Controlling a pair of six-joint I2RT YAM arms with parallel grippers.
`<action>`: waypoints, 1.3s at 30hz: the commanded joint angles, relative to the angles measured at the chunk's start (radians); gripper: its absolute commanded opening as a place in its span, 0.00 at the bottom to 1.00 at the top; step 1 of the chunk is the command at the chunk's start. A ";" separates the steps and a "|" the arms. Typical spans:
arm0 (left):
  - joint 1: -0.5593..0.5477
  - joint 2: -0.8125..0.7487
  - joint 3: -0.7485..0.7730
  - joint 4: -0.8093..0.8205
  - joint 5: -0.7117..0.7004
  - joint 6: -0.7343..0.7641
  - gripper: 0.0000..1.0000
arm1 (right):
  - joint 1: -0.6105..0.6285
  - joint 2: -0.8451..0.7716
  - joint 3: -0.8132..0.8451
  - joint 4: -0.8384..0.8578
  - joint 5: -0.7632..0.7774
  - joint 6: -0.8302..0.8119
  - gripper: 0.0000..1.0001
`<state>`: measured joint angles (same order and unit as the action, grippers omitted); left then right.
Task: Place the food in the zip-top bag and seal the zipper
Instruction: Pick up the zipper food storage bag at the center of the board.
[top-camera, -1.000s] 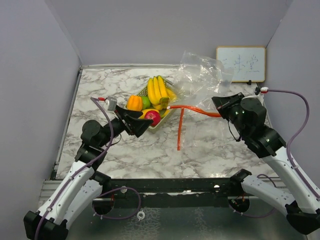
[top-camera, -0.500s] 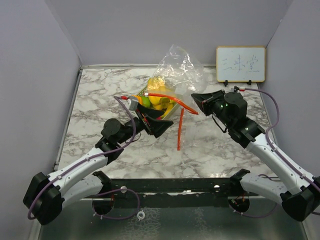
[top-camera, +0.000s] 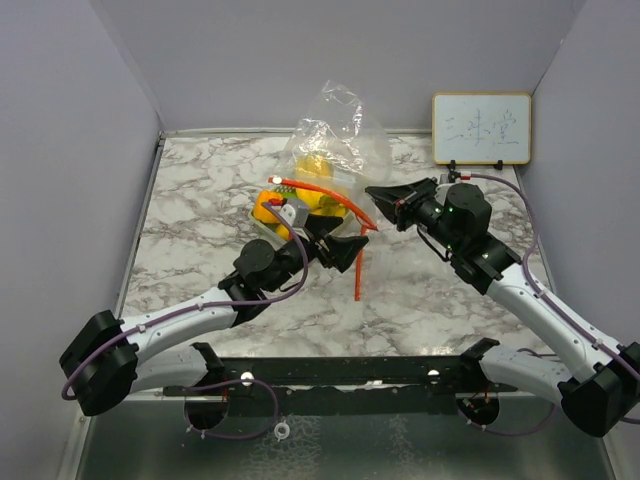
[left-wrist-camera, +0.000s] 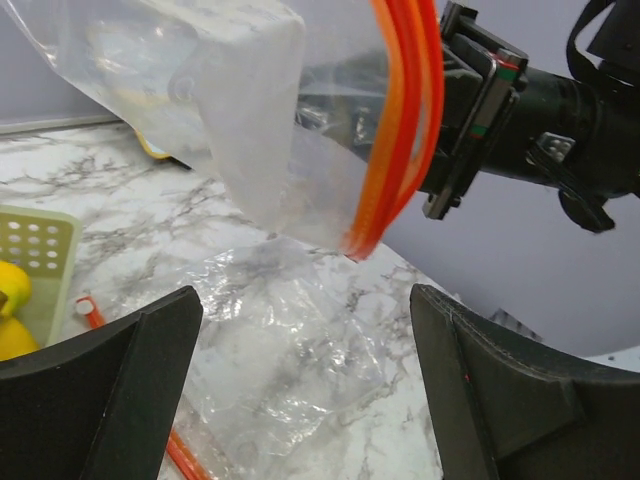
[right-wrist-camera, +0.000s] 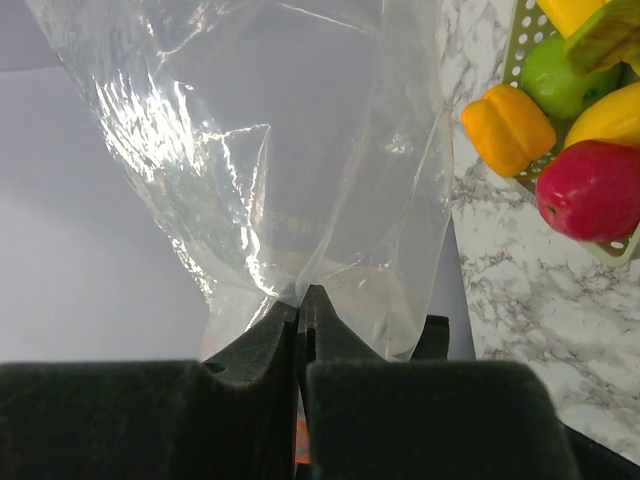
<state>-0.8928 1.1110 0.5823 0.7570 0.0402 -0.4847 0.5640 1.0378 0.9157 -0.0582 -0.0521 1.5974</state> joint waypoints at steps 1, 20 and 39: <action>-0.023 0.021 0.029 0.077 -0.168 0.093 0.86 | 0.003 0.000 -0.027 0.059 -0.084 0.037 0.02; -0.047 0.010 0.087 -0.006 -0.385 0.289 0.49 | 0.004 -0.027 -0.056 0.047 -0.119 0.039 0.02; -0.048 -0.100 -0.087 -0.057 -0.017 0.212 0.29 | 0.002 -0.323 -0.393 -0.170 -0.083 0.029 0.02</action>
<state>-0.9382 1.0389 0.5522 0.6712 -0.1642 -0.2161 0.5636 0.7513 0.6456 -0.2295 -0.1104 1.5642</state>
